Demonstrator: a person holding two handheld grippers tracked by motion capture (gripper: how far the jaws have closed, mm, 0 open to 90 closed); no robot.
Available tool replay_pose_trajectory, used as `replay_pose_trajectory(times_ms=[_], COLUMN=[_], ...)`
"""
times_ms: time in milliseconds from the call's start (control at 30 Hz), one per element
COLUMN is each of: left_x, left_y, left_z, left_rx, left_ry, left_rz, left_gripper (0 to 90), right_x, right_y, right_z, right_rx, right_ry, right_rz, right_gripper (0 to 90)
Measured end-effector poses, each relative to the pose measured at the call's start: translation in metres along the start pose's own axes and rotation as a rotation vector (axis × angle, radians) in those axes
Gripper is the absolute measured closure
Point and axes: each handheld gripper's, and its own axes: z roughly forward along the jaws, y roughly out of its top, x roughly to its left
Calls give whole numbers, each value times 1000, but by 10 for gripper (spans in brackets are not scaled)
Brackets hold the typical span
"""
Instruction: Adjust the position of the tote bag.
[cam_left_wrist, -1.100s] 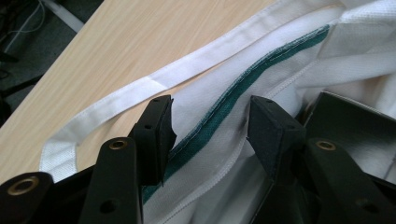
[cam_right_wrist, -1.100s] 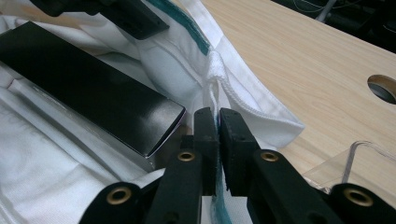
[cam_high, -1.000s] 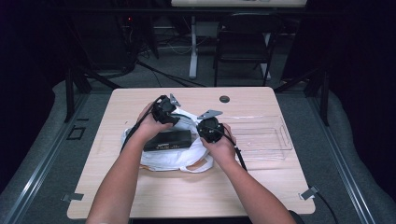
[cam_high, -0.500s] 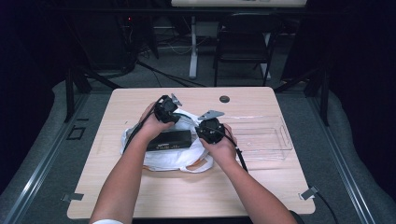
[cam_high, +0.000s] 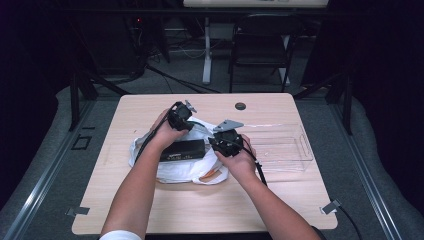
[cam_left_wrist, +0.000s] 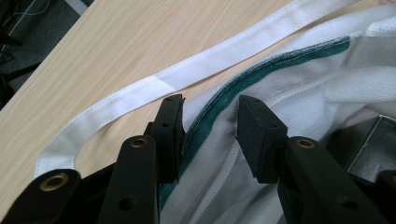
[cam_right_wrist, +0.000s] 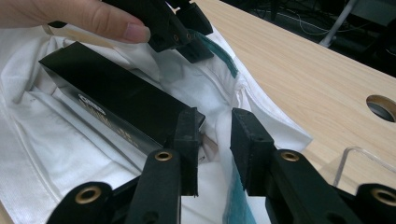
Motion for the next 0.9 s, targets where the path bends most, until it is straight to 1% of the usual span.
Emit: replay_pose_trajectory(times_ms=[33, 133, 200, 300, 467, 500, 533, 600, 633, 733, 800, 900], left_x=[0, 1, 1, 2, 2, 2, 2, 2, 2, 2, 2, 2], left_y=[0, 0, 0, -1, -1, -1, -1, 0, 0, 0, 0, 0], left_z=[1, 4, 5, 7, 8, 9, 9, 10, 10, 12, 13, 13], left_rx=[4, 13, 16, 17, 20, 21, 21, 25, 26, 30, 30, 32], left_ry=[-2, -9, -10, -13, -20, -19, -20, -21, -21, -20, -21, -20], left_rz=[-7, -8, -11, -14, -19, -22, -23, -24, -27, -27, -31, -34], left_gripper=[620, 626, 628, 628, 629, 629, 629, 629, 629, 630, 631, 632], right_x=[-1, -1, 0, 4, 8, 8, 10, 11, 12, 13, 12, 8], right_y=[-1, -3, -4, -7, -8, -8, -9, -9, -10, -11, -11, -12], right_z=[-1, -3, -4, -7, -14, -15, -16, -19, -20, -24, -26, -27], right_rx=[1, 8, 23, 17, -1, 0, -6, -12, -18, -25, -25, -20], right_ry=[1, 1, 10, 4, 17, 19, 16, 20, 23, 15, 17, 17], right_rz=[-3, -7, -13, -32, -37, -46, -44, -55, -54, -74, -73, -55], right_gripper=[718, 706, 696, 686, 674, 671, 669, 665, 665, 668, 669, 673])
